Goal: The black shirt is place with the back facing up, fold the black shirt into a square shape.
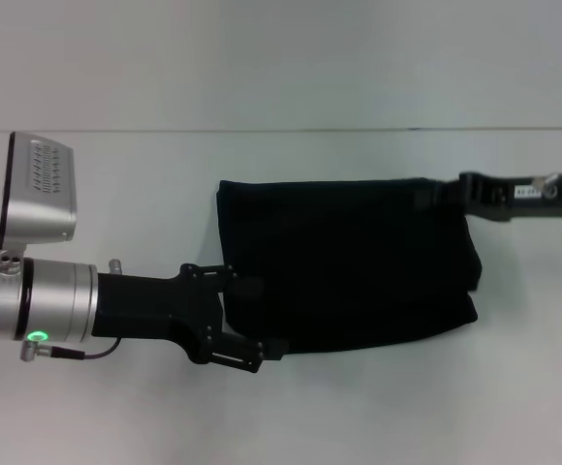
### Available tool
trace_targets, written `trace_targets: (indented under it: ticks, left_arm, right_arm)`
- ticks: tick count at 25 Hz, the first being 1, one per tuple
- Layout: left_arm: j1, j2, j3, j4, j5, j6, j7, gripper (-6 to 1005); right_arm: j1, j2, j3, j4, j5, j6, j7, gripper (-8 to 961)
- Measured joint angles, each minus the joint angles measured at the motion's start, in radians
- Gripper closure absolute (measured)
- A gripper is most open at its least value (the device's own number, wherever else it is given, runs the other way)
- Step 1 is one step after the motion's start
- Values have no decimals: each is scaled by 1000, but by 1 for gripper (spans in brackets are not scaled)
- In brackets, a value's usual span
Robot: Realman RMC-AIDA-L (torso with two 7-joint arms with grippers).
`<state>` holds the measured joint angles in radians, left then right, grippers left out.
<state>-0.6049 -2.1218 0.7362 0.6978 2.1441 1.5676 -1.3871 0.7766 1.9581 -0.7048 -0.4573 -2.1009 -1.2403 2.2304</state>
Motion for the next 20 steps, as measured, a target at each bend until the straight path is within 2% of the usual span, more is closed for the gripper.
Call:
trace_targets:
  ticks: [6, 12, 16, 20]
  left_arm:
    - [3, -3, 0, -4, 0, -1, -20, 51]
    - [-2, -3, 0, -12, -7, -54, -74, 51]
    - [-8, -3, -1, -11, -47, -124, -123, 52]
    - [-28, 2, -1, -12, -99, -236, -229, 60]
  right_arm:
    - [-40, 12, -5, 5, -76, 52, -16, 867]
    - [-88, 7, 9, -19, -60, 38, -84, 762]
    - [-98, -14, 28, -39, -58, 35, -77, 655]
    - [-85, -50, 58, -45, -58, 12, -38, 538]
